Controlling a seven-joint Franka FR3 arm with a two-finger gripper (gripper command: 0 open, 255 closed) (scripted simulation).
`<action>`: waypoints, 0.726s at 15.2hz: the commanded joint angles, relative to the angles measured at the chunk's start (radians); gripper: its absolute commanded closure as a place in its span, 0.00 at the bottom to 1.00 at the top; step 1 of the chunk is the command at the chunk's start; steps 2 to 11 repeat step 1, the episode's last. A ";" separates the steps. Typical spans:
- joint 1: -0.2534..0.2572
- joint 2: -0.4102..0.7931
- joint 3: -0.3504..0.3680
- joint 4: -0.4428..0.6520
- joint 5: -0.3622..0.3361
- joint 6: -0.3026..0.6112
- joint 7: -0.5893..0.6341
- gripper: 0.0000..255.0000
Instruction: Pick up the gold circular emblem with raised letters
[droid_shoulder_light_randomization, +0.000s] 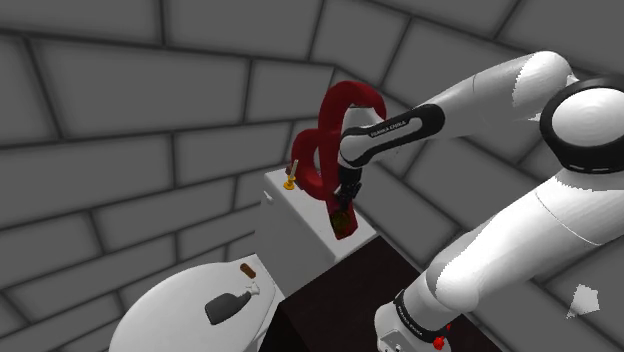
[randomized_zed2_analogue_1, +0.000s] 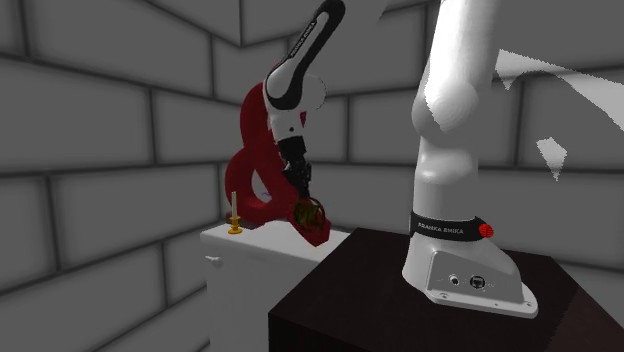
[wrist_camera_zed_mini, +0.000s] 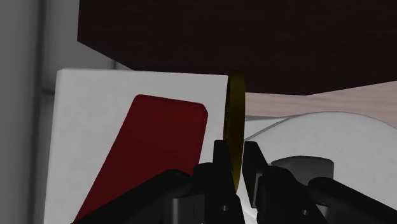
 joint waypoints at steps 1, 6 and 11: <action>0.000 -0.012 0.000 0.004 -0.001 -0.012 -0.002 1.00; 0.000 -0.012 0.000 0.004 -0.001 -0.012 -0.002 1.00; 0.000 -0.012 0.000 0.004 -0.001 -0.012 -0.002 1.00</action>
